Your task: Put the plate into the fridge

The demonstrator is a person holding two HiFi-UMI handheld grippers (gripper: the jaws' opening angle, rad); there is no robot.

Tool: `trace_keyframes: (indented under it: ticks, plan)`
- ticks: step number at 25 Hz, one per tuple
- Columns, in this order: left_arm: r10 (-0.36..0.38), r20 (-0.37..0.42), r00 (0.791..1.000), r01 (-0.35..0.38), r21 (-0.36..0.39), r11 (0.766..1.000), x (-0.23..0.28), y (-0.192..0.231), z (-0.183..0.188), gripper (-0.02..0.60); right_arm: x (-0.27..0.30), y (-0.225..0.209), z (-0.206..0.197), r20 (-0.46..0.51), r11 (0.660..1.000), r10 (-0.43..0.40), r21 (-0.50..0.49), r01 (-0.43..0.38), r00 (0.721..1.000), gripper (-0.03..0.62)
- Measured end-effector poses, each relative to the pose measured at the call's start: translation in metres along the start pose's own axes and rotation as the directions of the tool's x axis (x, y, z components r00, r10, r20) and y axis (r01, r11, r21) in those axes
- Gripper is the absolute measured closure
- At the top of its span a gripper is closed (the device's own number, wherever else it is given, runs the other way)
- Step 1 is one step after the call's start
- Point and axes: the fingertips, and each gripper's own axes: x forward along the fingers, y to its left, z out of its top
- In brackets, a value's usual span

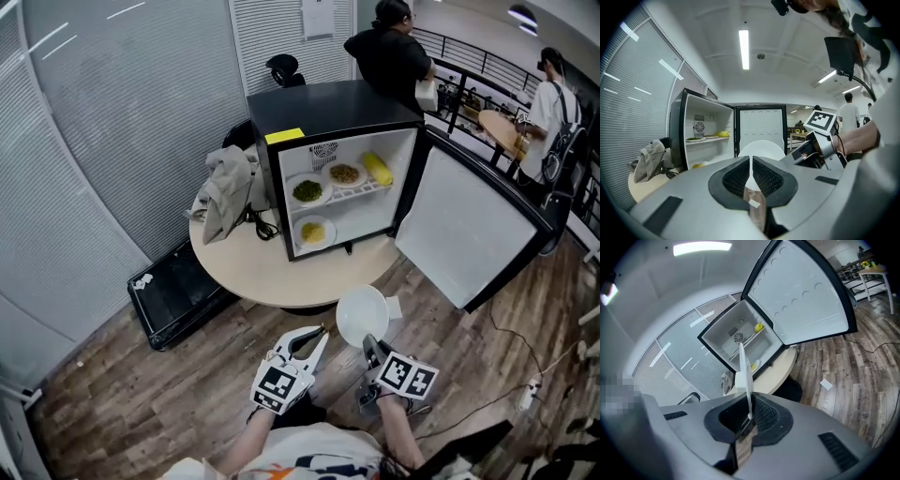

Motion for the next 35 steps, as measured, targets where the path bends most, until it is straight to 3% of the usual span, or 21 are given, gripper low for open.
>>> trace_keyframes:
  ticks: [15, 25, 35]
  plan:
    - [-0.066, 0.017, 0.998, 0.066, -0.009, 0.998, 0.010, 0.086, -0.003, 0.568, 0.075, 0.046, 0.000, 0.002, 0.999, -0.034, 0.009, 0.034, 0.999, 0.568]
    - [-0.088, 0.002, 0.996, 0.088, -0.045, 0.995, 0.016, 0.098, -0.016, 0.568, 0.089, 0.040, -0.002, -0.017, 0.997, -0.074, 0.019, 0.075, 0.997, 0.568]
    - [-0.050, -0.012, 0.999, 0.049, -0.058, 0.997, 0.045, 0.117, -0.016, 0.568, 0.116, 0.025, 0.018, -0.058, 0.998, -0.066, 0.012, 0.066, 0.996, 0.568]
